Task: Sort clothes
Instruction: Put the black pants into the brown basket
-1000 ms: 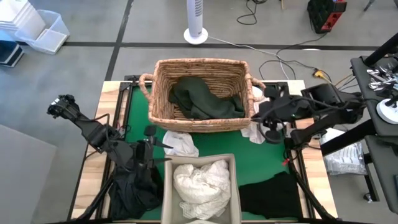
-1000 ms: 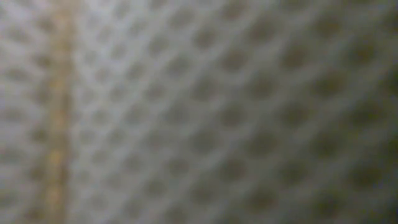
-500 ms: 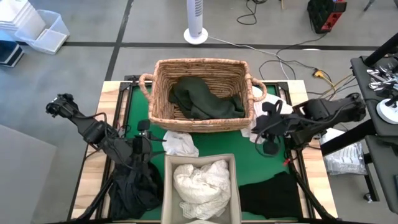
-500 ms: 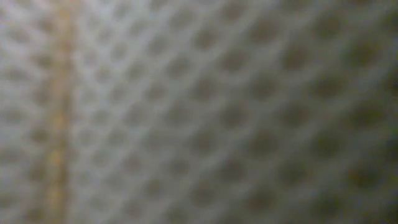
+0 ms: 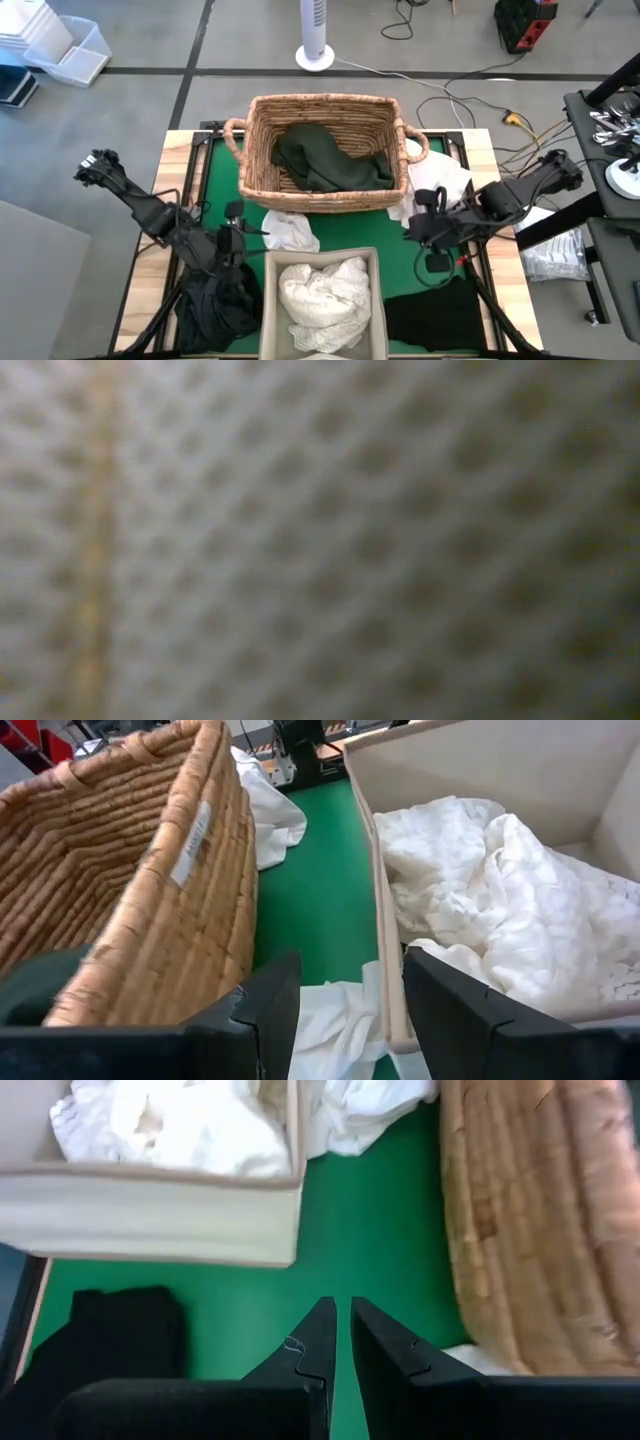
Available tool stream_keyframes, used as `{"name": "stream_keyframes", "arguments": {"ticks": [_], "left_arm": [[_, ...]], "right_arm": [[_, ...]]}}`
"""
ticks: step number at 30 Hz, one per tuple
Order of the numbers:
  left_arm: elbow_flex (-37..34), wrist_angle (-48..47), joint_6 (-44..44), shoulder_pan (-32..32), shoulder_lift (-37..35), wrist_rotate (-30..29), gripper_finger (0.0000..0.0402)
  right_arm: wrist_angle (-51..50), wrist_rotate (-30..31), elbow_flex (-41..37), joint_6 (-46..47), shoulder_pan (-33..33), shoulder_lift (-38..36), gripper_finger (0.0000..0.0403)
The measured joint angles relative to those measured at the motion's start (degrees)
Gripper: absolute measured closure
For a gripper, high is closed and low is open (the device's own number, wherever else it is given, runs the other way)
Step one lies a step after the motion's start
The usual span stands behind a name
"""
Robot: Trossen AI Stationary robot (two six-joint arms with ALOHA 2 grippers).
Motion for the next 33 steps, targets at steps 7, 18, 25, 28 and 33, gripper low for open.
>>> {"name": "stream_keyframes", "arguments": {"ticks": [7,18,25,28,33], "left_arm": [[-1.16,0.26,-2.42,-1.67,0.85,-1.46,0.0245],[-1.92,-1.4,-4.35,-2.85,0.59,-3.58,0.0245],[-3.23,-1.82,-6.6,-2.83,0.59,-4.54,0.0244],[-3.23,-1.93,-7.62,-2.83,0.59,-4.59,0.0244],[-3.23,-2.79,-7.67,-2.83,0.52,-5.61,0.0244]], "right_arm": [[-0.46,-7.26,-2.55,6.03,1.6,0.0,0.0376],[-0.47,-8.25,-5.57,8.61,3.17,0.0,0.0376],[-0.39,-8.75,-7.76,8.96,3.17,0.0,0.0374],[-0.41,-8.75,-9.04,8.96,3.17,0.0,0.0371],[-0.41,-8.75,-11.77,9.13,3.17,0.0,0.0354]]}}
